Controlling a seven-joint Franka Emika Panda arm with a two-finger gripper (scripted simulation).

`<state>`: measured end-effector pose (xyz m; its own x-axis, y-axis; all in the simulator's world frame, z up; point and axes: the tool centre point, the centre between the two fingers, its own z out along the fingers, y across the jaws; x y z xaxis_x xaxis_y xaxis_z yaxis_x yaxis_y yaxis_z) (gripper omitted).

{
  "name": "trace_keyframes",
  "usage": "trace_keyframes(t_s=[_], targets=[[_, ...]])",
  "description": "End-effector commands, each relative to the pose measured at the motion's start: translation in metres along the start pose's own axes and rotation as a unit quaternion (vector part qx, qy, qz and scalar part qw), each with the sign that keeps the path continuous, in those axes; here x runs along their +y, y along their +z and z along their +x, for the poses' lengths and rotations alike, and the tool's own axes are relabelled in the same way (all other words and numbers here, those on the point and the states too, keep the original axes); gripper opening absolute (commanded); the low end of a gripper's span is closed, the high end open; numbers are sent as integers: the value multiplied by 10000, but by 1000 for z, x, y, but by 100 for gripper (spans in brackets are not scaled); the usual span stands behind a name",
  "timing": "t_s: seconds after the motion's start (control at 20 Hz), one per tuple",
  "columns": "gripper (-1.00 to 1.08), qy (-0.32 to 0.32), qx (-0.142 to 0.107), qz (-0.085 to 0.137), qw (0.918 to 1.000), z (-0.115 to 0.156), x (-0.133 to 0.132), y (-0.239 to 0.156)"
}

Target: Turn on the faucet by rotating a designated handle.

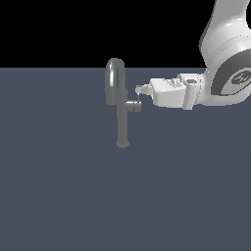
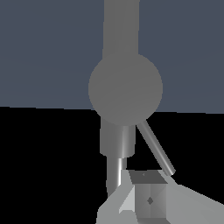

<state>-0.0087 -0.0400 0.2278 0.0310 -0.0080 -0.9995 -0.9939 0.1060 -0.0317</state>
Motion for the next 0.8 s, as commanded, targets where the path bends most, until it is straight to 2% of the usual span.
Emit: trace_keyframes(t_s=[0.0,0.15,0.2,0.5,0.55,0.6,0.75], targets=[[-100,106,-19,-24,9999,11,15,0],[-100,123,-23,-31,9999,14,23,0],[-100,-3,-14,-16,10000,3,14,-1],[-100,113,-23,-31,9999,35,38,0],[-100,113,-23,-31,9999,35,38,0],[-100,-113,-28,-32,9999,11,25,-1],[-100,-21,-26,-32,10000,33,32,0]])
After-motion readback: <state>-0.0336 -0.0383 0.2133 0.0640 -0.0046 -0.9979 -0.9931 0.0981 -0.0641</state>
